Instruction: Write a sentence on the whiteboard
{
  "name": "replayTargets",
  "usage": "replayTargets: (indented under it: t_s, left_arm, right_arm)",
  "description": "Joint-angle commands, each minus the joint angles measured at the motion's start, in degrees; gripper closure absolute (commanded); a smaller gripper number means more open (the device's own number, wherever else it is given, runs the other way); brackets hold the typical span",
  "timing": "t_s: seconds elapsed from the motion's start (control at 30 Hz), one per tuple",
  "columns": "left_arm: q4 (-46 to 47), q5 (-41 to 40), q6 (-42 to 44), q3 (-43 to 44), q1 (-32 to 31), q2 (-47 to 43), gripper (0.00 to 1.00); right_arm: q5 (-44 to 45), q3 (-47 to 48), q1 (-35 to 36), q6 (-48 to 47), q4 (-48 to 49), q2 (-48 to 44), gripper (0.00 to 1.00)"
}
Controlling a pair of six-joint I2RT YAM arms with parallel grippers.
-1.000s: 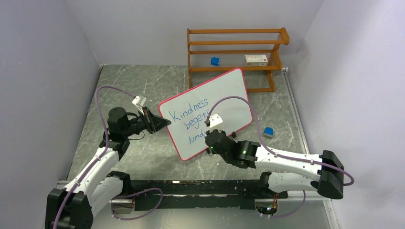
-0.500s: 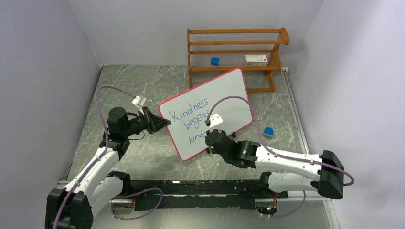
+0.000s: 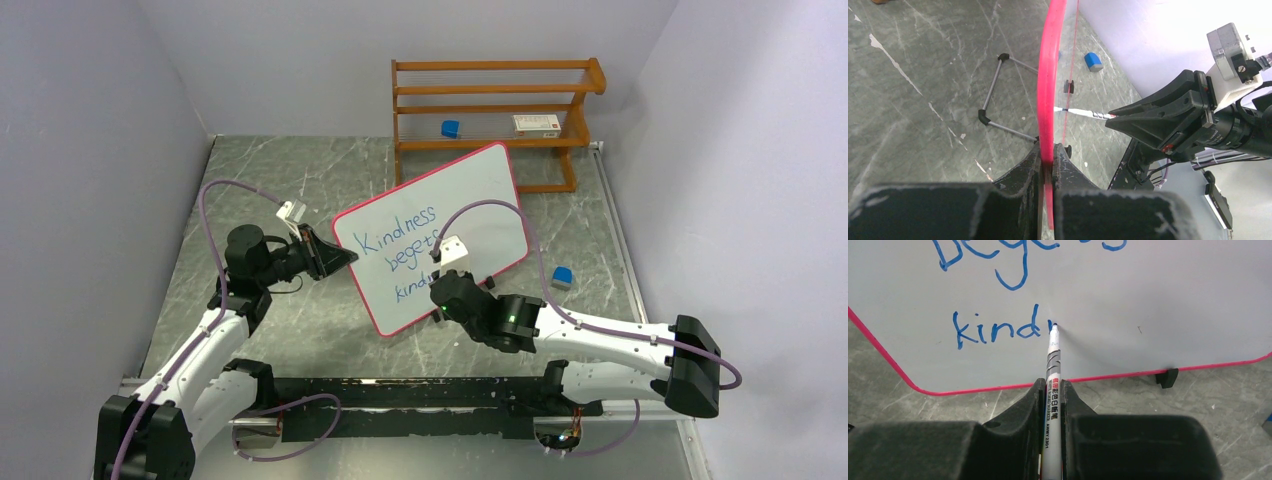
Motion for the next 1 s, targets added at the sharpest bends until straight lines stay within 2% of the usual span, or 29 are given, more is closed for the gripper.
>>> replayTargets:
  t_s: [0.0,0.97]
  left_arm:
    - [-0.9,-1.5,0.7,1.5,-0.3,0.0,0.95]
    - [-1.8,-1.9,1.2,1.8,-0.3,-0.2,0.95]
  right_arm:
    - [2.6,-0.2,-1.0,0.1,2.4,-0.7,1.00]
    - [-0.6,-1.2,-2.0,2.3,-3.3,-2.2,1.00]
